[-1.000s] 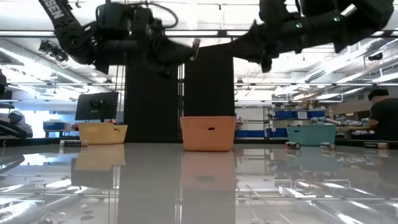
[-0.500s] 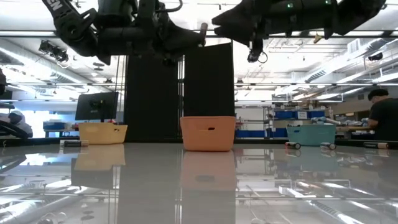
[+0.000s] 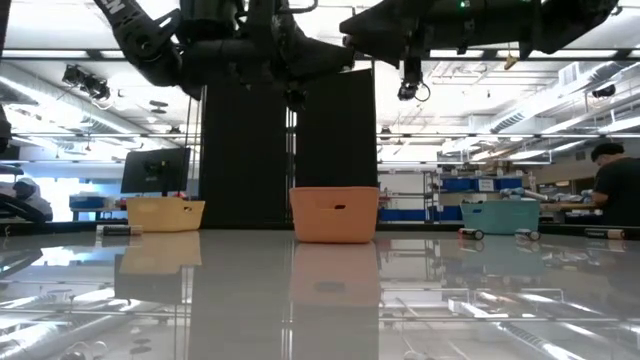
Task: Sort batteries
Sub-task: Put the black-brown battery into the green bin
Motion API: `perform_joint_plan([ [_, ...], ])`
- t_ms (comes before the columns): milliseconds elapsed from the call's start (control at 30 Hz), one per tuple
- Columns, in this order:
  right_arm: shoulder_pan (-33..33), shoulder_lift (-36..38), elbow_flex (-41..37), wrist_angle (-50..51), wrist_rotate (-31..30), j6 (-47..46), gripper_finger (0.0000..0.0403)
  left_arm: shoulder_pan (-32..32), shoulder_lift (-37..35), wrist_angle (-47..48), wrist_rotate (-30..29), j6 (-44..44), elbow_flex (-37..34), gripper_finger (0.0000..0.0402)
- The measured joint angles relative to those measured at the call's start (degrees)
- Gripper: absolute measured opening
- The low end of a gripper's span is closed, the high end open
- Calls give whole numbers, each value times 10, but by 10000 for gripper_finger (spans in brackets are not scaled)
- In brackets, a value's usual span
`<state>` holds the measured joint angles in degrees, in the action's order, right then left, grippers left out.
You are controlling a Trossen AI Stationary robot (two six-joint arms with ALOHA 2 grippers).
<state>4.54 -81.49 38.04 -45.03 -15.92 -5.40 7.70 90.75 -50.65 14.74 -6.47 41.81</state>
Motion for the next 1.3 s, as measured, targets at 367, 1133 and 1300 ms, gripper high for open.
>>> perform_joint_plan([
  [367,0,1,0,9,0,23,64,0,15,-1,6,5,15,47],
  [1133,-39,43,207,441,-145,86,64,0,15,107,-91,83,16,141],
  [1300,-94,67,220,604,-217,22,64,0,15,115,-100,107,14,142],
])
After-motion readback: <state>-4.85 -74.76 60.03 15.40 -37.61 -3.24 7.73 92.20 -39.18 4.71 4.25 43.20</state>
